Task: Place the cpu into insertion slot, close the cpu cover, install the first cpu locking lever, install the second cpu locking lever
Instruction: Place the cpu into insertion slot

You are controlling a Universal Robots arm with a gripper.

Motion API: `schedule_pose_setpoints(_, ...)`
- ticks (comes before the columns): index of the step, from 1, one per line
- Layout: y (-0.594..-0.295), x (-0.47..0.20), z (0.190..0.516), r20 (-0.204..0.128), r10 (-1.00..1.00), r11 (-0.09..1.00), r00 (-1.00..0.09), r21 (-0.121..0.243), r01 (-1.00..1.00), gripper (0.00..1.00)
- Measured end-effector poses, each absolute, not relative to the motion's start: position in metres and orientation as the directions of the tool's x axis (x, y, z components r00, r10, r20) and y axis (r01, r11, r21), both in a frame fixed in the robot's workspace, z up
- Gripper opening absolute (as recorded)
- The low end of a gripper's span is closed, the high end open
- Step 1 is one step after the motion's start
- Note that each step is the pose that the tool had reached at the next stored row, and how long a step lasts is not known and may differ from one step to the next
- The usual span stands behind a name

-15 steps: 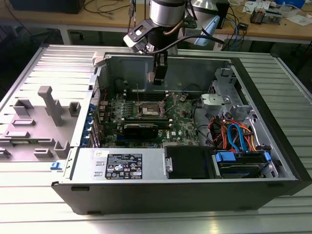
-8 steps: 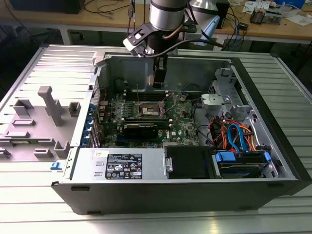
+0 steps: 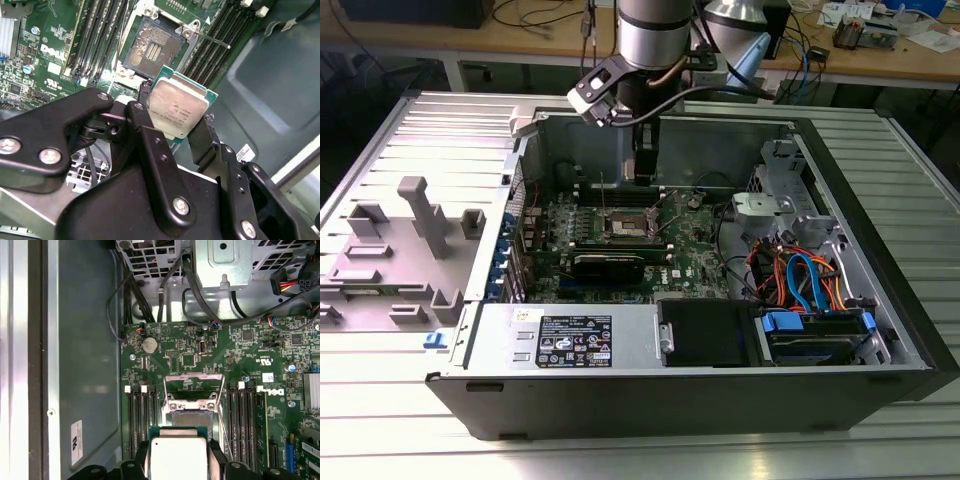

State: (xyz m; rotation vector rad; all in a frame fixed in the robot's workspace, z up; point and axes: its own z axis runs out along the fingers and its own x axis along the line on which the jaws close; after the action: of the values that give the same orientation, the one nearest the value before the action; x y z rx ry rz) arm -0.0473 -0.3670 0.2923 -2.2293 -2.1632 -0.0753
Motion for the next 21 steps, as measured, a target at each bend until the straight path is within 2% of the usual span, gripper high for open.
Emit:
schedule_pose_setpoints(7,-0.3705,-0.0502,0.2885,0.056,0.998,-0.03,0.028,0.035,0.999,0.55)
schedule_pose_setpoints(11,-0.3705,-0.0507,0.2873,0.02,0.999,-0.029,0.028,0.038,0.999,0.55)
schedule_pose_setpoints(21,-0.3705,-0.0529,0.2821,0.018,0.999,-0.029,0.028,0.047,0.998,0.55)
